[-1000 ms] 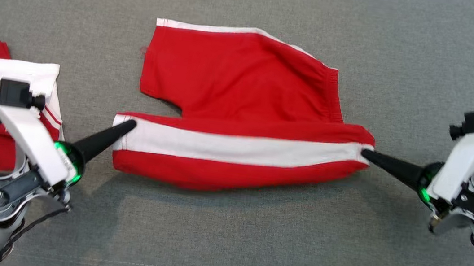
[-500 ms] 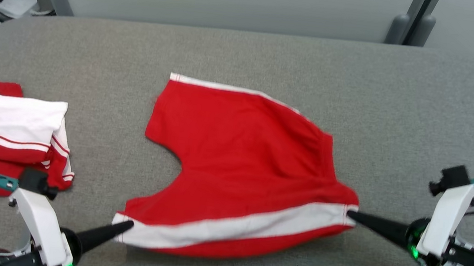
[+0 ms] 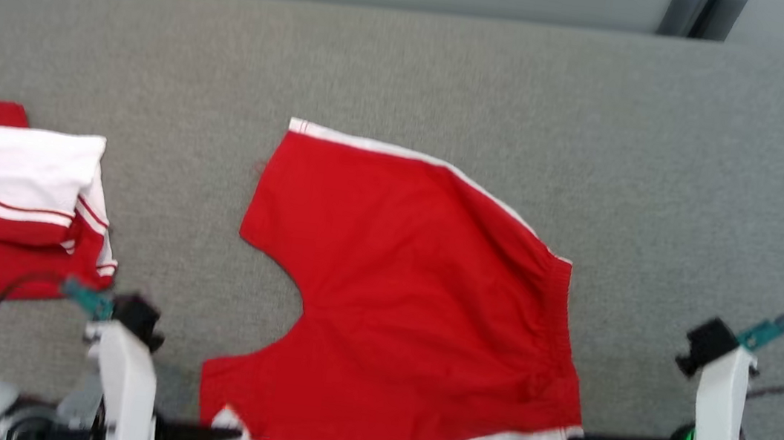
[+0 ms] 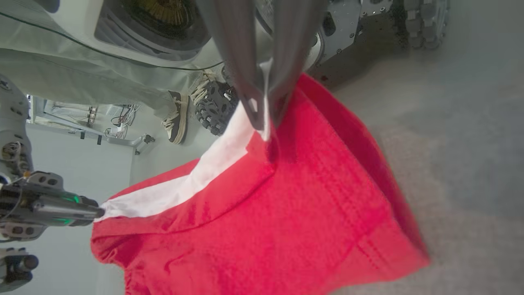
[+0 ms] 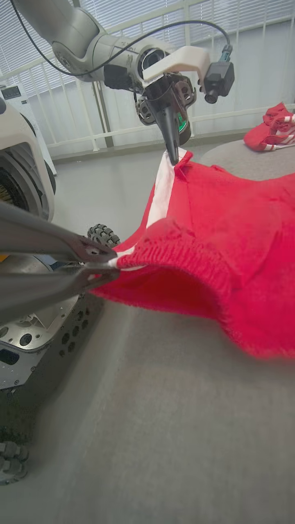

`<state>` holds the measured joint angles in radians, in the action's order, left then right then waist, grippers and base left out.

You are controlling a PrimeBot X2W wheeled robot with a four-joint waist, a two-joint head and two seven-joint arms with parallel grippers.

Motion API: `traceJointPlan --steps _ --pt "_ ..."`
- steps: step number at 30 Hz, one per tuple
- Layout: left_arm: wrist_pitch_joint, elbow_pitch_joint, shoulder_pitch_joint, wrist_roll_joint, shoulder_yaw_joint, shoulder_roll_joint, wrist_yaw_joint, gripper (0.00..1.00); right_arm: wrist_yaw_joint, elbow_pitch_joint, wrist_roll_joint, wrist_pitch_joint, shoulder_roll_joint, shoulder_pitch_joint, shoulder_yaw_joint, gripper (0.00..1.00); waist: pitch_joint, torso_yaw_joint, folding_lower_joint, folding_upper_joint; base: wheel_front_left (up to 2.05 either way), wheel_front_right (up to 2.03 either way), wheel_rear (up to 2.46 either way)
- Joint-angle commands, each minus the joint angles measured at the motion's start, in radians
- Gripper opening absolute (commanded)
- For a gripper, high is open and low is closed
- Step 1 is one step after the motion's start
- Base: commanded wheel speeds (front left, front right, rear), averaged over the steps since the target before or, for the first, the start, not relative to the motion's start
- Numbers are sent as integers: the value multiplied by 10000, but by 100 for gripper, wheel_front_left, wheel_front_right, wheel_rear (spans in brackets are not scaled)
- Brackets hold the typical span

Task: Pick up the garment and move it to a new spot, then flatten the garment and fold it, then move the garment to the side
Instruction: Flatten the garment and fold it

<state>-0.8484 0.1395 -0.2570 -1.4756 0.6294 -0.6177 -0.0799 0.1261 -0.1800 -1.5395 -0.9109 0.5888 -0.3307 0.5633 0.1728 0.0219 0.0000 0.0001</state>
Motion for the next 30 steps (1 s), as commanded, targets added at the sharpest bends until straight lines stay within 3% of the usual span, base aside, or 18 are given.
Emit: traceJointPlan --steps 1,4,5,8,10,12,15,21,30 --pt "-193 4 -1316 53 -513 -198 165 0 46 -4 172 -133 135 -848 -99 0 1217 79 0 -1 0 0 0" --pt "-3 617 -3270 -102 -1140 517 301 0 46 -931 649 503 -613 -3115 -880 0 2461 36 0 -1 0 0 0" --pt "-3 617 -3270 -102 -1140 517 301 0 46 -931 649 503 -613 -3115 -880 0 2461 36 0 -1 0 0 0" --pt "2022 1141 -5930 405 -2578 1095 -167 0 46 -1998 1533 2269 -1645 -6178 -2064 0 3570 -54 0 -1 0 0 0" --pt "3905 1274 -7626 1410 -3264 1165 -429 0 46 -2598 2220 3336 -2215 -8013 -2593 0 4047 -111 0 -1 0 0 0" --pt "5375 1206 -8832 2097 -3436 1308 -493 0 46 -3059 2875 4163 -2501 -9419 -2931 0 4212 -123 0 -1 0 0 0" --pt "6457 777 -9647 2370 -2830 1220 -502 0 46 -3586 3178 4713 -2905 -10581 -3281 0 4255 -151 0 -1 0 0 0" --pt "7085 721 -9415 1476 -1548 765 -506 0 46 -4264 2983 3955 -3011 -10502 -3304 0 4661 -308 0 -1 0 0 0" --pt "8139 305 -7695 602 454 194 -507 0 46 -4228 2041 2331 -2383 -7987 -3406 0 5041 -392 0 -1 0 0 0"
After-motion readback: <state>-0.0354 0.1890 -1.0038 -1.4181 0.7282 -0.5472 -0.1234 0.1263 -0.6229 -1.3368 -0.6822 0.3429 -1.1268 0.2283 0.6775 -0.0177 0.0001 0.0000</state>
